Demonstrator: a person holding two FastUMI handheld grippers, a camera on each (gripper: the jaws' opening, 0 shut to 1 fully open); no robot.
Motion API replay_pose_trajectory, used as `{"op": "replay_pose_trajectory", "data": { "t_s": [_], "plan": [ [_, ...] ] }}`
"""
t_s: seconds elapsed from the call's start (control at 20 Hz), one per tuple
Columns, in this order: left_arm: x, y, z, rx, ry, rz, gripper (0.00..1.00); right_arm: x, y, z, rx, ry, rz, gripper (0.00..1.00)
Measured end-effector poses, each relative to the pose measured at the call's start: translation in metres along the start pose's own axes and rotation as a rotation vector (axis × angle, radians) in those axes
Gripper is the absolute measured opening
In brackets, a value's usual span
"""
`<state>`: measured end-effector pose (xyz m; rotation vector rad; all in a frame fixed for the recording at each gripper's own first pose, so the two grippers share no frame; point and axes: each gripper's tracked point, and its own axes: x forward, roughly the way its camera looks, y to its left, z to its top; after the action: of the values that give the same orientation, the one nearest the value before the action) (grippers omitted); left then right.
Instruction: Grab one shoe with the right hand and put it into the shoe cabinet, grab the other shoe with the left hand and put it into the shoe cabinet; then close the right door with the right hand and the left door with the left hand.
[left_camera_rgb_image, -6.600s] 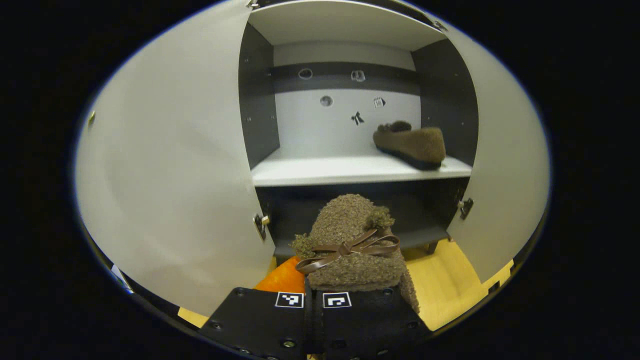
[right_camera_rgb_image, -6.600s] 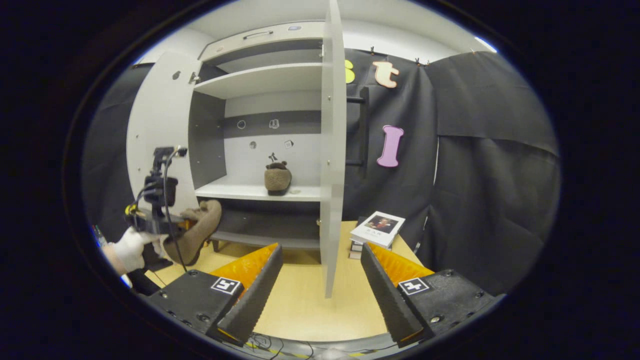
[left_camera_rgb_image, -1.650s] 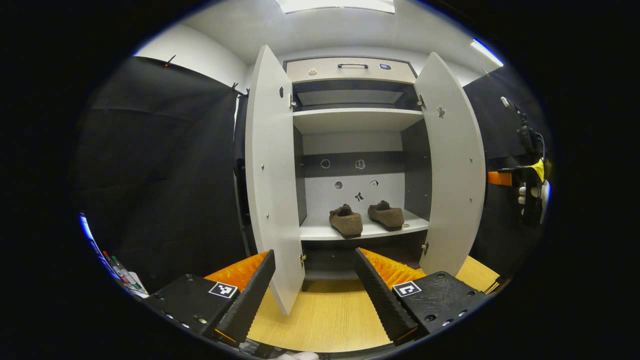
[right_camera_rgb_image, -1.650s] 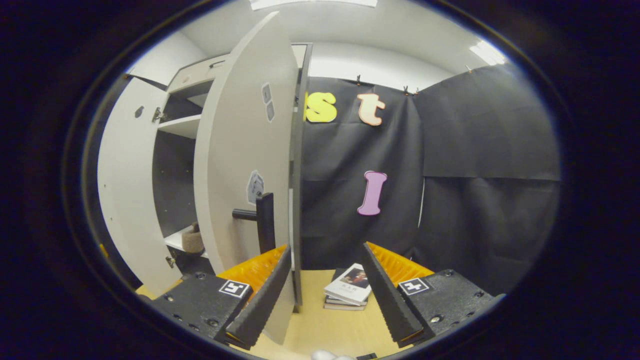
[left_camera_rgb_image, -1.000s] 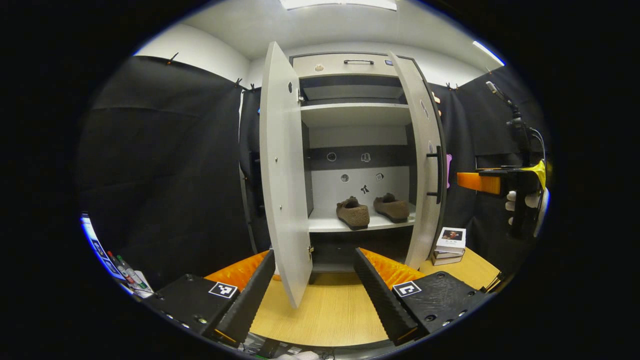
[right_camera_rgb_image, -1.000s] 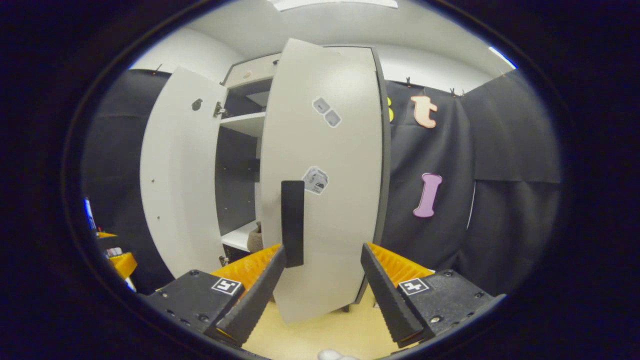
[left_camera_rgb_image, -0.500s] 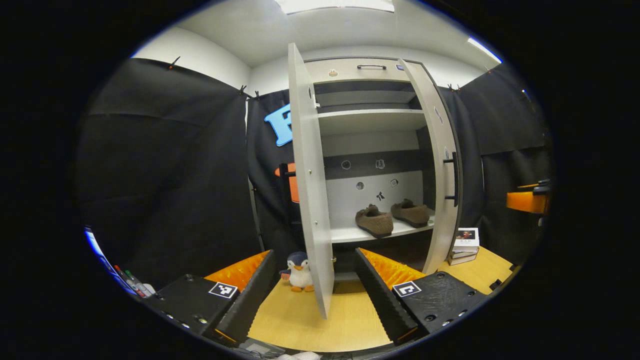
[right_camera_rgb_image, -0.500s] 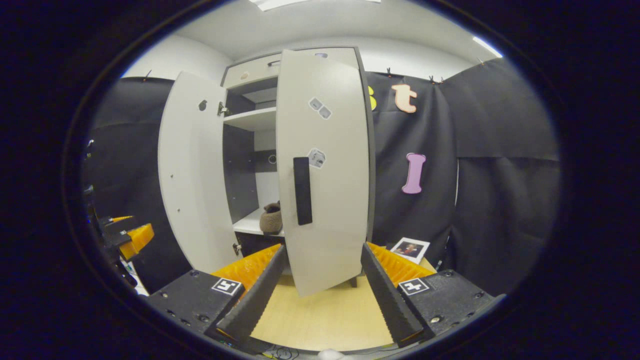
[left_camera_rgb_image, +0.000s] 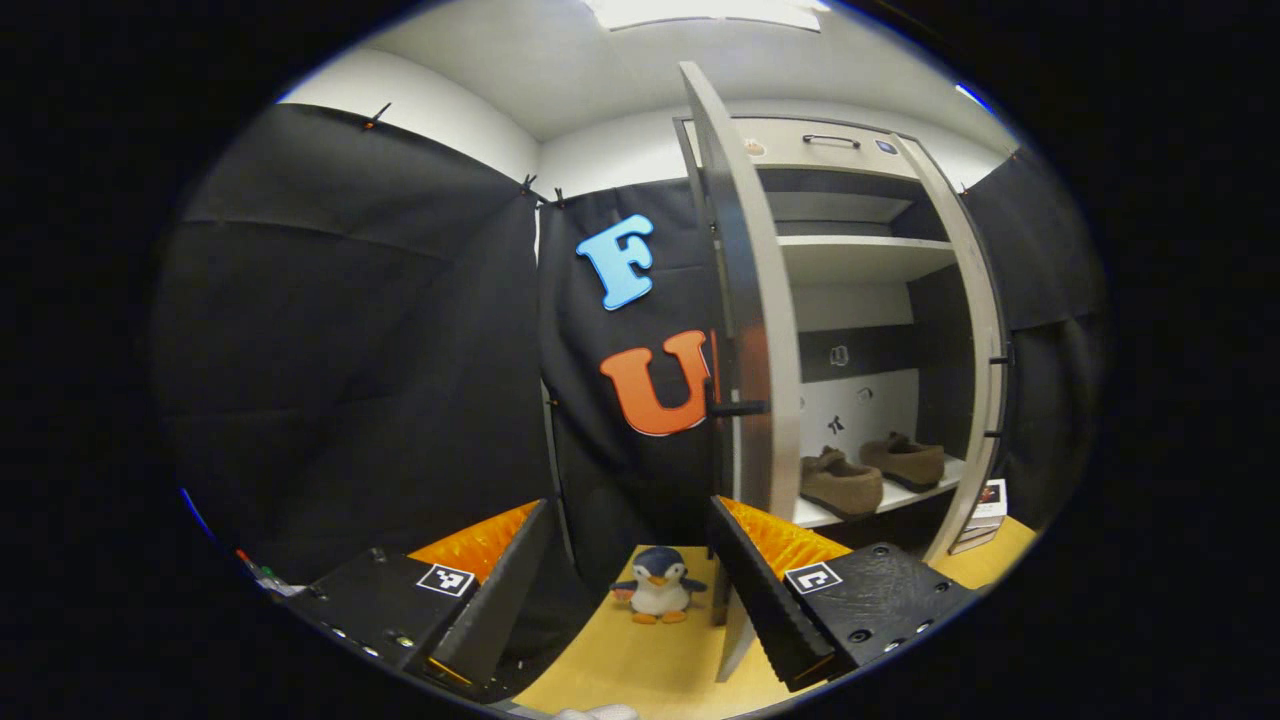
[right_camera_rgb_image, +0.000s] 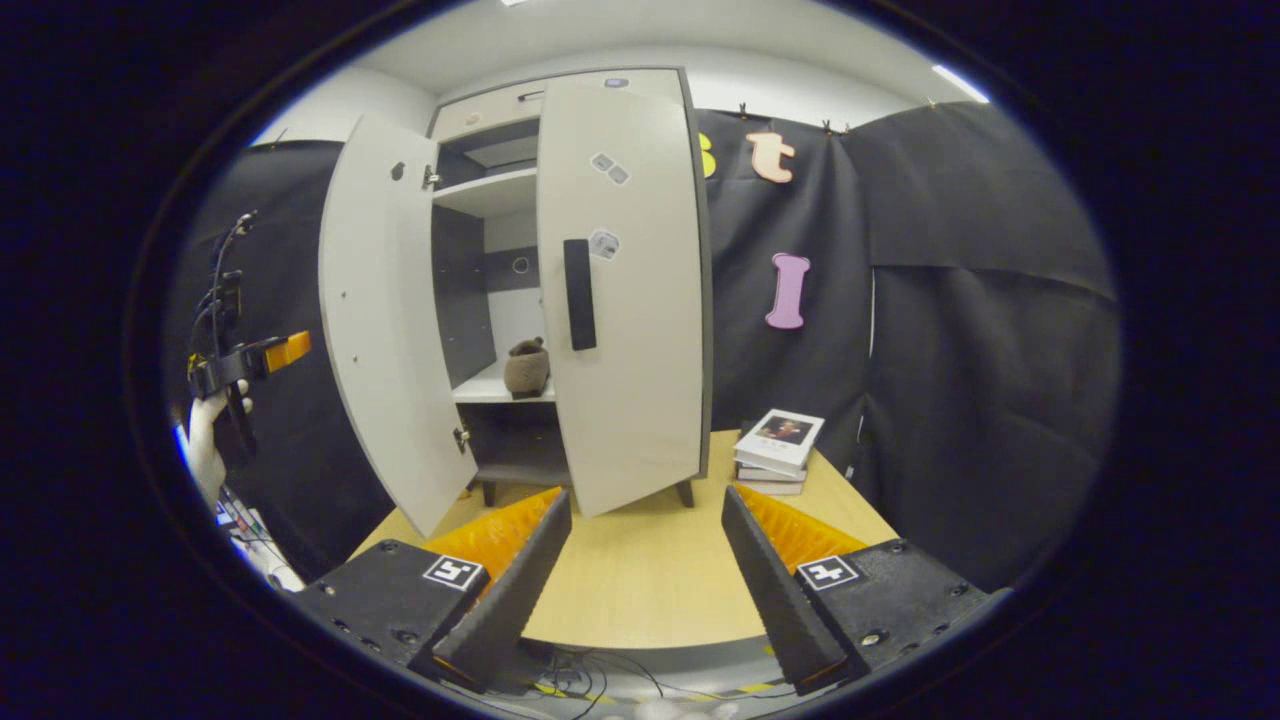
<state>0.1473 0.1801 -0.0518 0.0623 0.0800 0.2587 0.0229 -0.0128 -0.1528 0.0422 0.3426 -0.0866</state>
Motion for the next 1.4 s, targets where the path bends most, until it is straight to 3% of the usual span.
{"op": "replay_pose_trajectory", "data": {
  "t_s": [0.3,0.35,0.65,0.7,0.75,0.9,1.05,1.4],
  "plan": [
    [0.036,0.000,0.001,0.003,0.016,-0.008,1.00,-0.003,-0.007,0.003,-0.012,-0.007,-0.022,0.99],
    [0.037,0.001,0.000,0.000,0.010,-0.009,0.94,-0.003,-0.008,0.003,-0.009,-0.008,-0.023,0.99],
    [0.031,-0.011,0.000,0.061,0.004,-0.016,0.86,0.001,-0.006,0.004,-0.022,0.003,0.003,0.99],
    [0.031,-0.012,0.001,0.054,0.005,-0.015,0.73,0.000,-0.004,0.005,-0.018,-0.001,0.009,0.99],
    [0.032,-0.013,0.001,0.034,0.010,-0.011,0.81,0.000,-0.004,0.007,-0.017,-0.003,0.013,0.99],
    [0.029,-0.014,-0.002,-0.019,0.021,-0.006,0.81,-0.003,-0.006,0.010,-0.023,-0.013,0.014,0.99],
    [0.028,-0.018,0.000,-0.009,0.012,-0.011,0.81,-0.007,-0.013,0.011,-0.026,-0.017,0.005,0.99],
    [0.010,-0.080,0.010,0.015,-0.009,-0.131,0.80,-0.012,-0.018,0.010,-0.017,-0.016,0.008,0.99]
  ]
}}
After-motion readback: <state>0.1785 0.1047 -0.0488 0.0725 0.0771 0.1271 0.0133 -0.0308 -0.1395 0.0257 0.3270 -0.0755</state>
